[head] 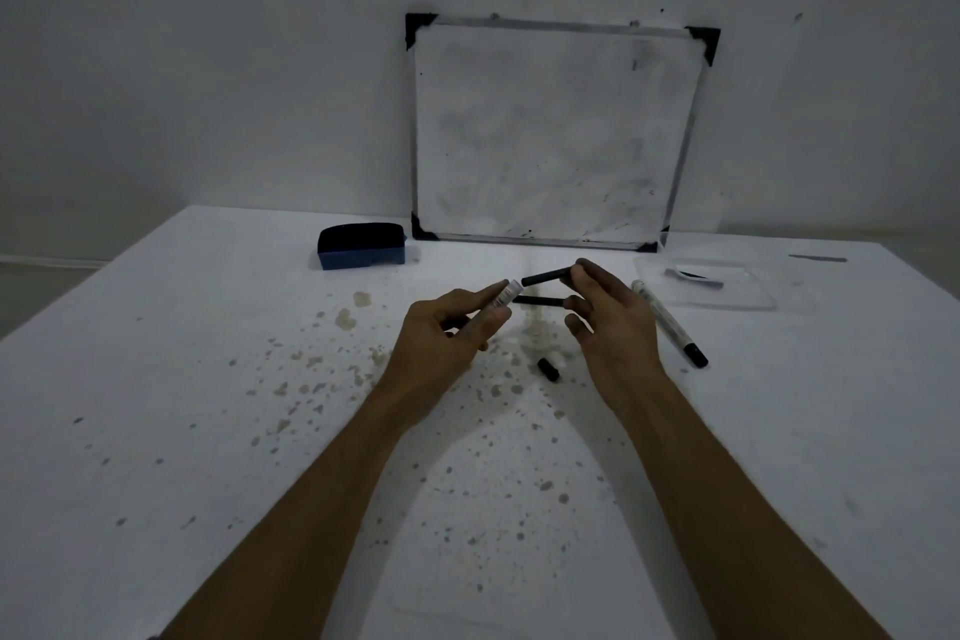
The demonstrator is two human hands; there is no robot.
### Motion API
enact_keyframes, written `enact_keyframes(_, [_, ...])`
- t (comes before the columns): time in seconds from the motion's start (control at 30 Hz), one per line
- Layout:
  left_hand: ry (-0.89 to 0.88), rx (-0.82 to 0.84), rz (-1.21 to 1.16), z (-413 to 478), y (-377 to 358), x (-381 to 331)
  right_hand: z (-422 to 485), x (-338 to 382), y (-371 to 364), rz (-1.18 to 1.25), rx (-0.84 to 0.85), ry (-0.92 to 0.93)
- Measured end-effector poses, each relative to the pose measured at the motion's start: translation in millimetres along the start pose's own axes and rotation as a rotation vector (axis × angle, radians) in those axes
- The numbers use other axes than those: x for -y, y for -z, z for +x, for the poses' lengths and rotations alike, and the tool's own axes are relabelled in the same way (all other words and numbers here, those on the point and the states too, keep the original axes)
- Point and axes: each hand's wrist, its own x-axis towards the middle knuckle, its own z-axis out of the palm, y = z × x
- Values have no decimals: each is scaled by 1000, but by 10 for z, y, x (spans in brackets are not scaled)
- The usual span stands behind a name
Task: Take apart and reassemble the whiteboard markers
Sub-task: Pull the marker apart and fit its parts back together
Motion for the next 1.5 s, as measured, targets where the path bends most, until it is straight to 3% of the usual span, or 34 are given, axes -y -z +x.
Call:
enact_keyframes(0.2, [8,-25,50,15,17,78,6,-24,7,-139,-24,49])
enact_keyframes(0.37, [-11,-13,124,1,-6,144,-35,-41,-35,-492,64,326])
enact_keyframes(0.57, [-24,-5,142,-4,-15,102,-129,-139,-101,-849,202,537])
enact_keyframes(0.67, [5,-12,143,12,-5,129,-92,-114,-27,-958,312,511])
enact_keyframes(0.73, [20,-6,138,22,-11,141,-34,-68,51,-1171,321,473])
enact_keyframes(0.83, [39,12,126,20,-20,134,34,10,179,-1449,356,290])
enact_keyframes(0.93, [55,25,119,11,-15,134,64,22,251,-1512,450,195])
enact_keyframes(1.07, [77,43,99,-3,-11,115,42,8,237,-1399,467,240])
enact_keyframes(1.2, [69,37,34,-14,-4,72,-13,-8,199,-945,385,240])
enact_keyframes(1.4, [26,31,23,-48,-55,-17,-61,-116,89,-392,87,123])
enact_keyframes(1.5, [36,78,14,-77,-94,-23,-35,-111,121,-230,94,30])
